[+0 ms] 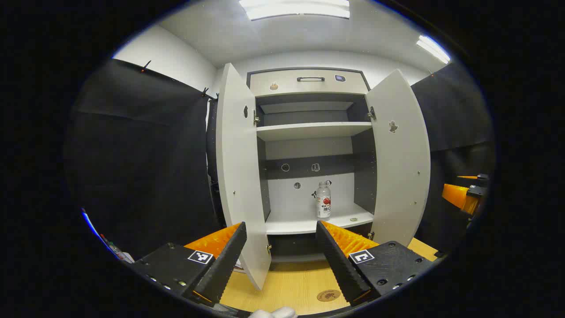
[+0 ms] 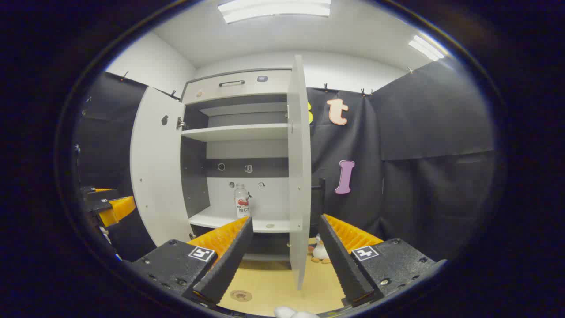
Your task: Grasp the bottle in the cabinet with the left hand and place it on the coaster, then close the right door with the right hand and the left door with the left hand.
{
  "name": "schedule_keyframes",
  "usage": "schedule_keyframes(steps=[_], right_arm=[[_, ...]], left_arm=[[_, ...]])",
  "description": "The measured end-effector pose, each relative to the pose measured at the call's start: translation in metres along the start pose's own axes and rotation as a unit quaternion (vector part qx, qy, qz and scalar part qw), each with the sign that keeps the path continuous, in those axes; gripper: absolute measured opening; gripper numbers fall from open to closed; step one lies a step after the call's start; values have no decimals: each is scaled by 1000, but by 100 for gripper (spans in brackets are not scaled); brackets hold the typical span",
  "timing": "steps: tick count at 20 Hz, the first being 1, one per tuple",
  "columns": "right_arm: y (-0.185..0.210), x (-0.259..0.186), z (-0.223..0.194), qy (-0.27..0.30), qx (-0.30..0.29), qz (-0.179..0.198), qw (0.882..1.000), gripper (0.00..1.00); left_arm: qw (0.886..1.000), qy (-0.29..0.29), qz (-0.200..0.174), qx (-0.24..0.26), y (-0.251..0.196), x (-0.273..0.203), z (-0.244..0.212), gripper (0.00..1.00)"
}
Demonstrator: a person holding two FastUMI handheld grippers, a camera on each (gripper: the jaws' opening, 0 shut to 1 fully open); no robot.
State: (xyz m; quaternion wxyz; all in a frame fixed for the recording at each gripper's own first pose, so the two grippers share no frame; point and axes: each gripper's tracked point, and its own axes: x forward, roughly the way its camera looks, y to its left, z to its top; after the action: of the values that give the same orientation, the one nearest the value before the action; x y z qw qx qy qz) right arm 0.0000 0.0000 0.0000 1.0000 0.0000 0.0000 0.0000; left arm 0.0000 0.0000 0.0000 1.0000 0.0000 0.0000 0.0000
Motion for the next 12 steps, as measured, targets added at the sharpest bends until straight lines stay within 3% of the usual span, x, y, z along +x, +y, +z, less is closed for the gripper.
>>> schedule_keyframes(steps=[12], right_arm=[[-15, 12, -1, 4, 1, 2, 1000, 97]], left_arm=[[1000, 2, 7, 11, -1, 6, 1, 99]])
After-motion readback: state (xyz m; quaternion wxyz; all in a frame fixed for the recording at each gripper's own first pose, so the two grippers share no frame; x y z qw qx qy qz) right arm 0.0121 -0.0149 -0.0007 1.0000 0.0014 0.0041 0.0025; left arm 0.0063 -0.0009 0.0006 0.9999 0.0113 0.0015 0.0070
